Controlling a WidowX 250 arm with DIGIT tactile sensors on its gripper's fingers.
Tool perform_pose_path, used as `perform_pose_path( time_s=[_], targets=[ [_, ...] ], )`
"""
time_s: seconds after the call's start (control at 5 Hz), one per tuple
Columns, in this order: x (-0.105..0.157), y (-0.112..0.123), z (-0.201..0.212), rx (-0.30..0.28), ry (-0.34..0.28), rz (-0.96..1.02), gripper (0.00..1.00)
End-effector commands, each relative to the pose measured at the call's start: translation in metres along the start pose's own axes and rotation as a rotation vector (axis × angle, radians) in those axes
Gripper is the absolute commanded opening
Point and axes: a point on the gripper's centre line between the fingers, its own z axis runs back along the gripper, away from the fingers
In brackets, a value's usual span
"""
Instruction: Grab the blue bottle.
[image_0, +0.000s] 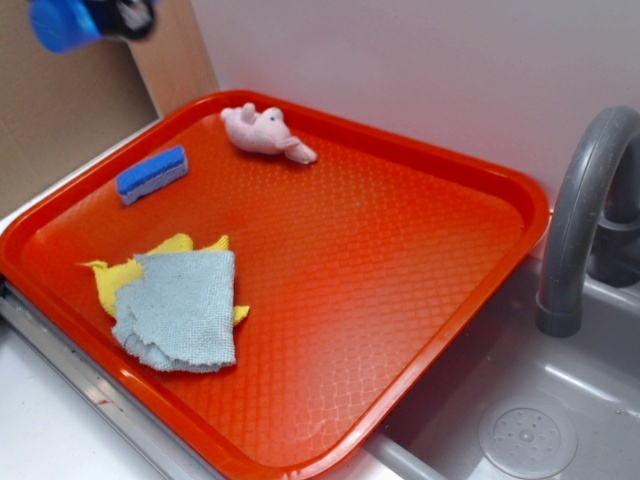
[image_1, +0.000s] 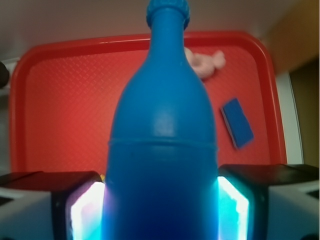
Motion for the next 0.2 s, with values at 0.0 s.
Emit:
perform_pose_path(
  time_s=[0.0],
  targets=[
    [-0.0167, 0.0153, 0.0273, -0.047, -0.093, 0.117, 0.0]
  ],
)
